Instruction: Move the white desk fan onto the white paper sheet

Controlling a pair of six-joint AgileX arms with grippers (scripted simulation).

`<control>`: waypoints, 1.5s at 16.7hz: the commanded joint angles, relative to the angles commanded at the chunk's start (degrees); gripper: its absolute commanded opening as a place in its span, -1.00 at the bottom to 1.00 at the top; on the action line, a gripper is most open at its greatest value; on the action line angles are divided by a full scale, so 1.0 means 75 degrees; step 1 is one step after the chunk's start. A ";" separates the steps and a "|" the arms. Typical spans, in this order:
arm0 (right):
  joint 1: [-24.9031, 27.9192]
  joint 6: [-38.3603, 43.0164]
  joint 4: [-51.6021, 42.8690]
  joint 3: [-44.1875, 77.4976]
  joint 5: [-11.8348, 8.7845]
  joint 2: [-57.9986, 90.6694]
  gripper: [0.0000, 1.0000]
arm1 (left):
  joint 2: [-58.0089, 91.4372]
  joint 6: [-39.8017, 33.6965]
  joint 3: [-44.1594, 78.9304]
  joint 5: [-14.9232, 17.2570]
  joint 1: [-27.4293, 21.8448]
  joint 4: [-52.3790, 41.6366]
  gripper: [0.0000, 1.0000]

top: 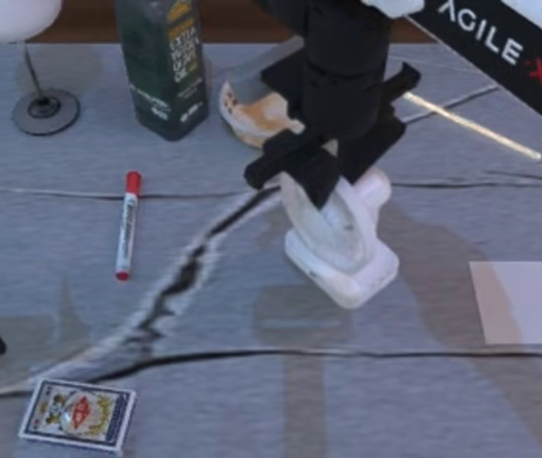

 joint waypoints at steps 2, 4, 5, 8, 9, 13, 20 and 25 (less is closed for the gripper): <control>-0.0244 -0.0729 0.0085 -0.0453 -0.0005 -0.0256 -1.00 | 0.0000 0.0000 0.0000 0.0000 0.0000 0.0000 1.00; -0.0578 -0.1753 0.0235 -0.1057 -0.0010 -0.0642 -1.00 | 0.0000 0.0000 0.0000 0.0000 0.0000 0.0000 1.00; -0.0773 -0.2333 0.0339 -0.1406 -0.0014 -0.0884 -1.00 | 0.0000 0.0000 0.0000 0.0000 0.0000 0.0000 1.00; -0.1433 -0.4288 0.0748 -0.2569 -0.0036 -0.1761 -1.00 | 0.0000 0.0000 0.0000 0.0000 0.0000 0.0000 1.00; -0.1663 -0.5011 0.0896 -0.2971 -0.0045 -0.2074 -1.00 | 0.0000 0.0000 0.0000 0.0000 0.0000 0.0000 1.00; -0.2556 -0.7857 0.1435 -0.4599 -0.0077 -0.3258 -1.00 | 0.0000 0.0000 0.0000 0.0000 0.0000 0.0000 1.00; -0.3511 -1.0308 0.1989 -0.6489 -0.0074 -0.4511 -1.00 | 0.0000 0.0000 0.0000 0.0000 0.0000 0.0000 1.00; -0.3487 -1.0314 0.1980 -0.6498 -0.0075 -0.4499 -1.00 | 0.0000 0.0000 0.0000 0.0000 0.0000 0.0000 1.00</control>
